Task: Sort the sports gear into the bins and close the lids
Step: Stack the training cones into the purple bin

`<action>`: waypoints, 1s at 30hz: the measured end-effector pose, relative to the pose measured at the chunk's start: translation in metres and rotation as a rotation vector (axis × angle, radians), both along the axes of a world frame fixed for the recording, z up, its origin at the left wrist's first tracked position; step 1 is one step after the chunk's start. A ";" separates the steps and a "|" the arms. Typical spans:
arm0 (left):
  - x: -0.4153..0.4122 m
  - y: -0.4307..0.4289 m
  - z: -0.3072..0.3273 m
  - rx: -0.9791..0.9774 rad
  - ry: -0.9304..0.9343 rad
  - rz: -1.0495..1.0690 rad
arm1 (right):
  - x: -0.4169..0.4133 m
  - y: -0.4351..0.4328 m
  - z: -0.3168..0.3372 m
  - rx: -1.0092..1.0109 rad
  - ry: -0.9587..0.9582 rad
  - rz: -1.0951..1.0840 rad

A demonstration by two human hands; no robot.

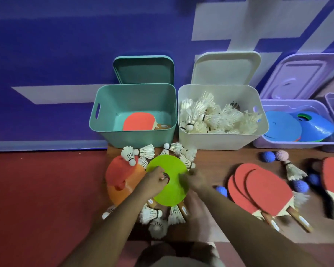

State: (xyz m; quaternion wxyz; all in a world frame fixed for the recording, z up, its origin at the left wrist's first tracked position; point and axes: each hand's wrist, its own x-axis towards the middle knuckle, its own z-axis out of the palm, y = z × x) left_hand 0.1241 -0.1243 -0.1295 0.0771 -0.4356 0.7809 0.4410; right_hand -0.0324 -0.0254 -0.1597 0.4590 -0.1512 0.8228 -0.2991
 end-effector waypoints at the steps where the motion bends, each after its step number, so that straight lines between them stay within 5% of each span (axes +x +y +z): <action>1: -0.002 0.000 -0.003 0.000 -0.002 -0.019 | 0.002 0.002 0.001 -0.010 0.000 -0.051; 6: -0.005 0.004 -0.001 0.072 0.069 0.019 | 0.007 0.013 0.021 -0.133 -0.193 -0.216; 10: -0.008 0.002 0.014 0.171 0.250 0.195 | 0.009 0.019 0.045 -0.418 -0.320 -0.290; 17: -0.021 -0.008 0.059 0.399 0.552 0.443 | 0.009 0.021 0.091 -0.636 -0.069 0.003; 24: -0.021 -0.011 0.086 0.365 0.514 0.400 | 0.019 0.012 0.115 -0.555 0.054 0.308; 30: -0.006 -0.016 0.095 0.118 0.475 0.048 | 0.002 -0.003 0.152 -0.613 -0.262 -0.098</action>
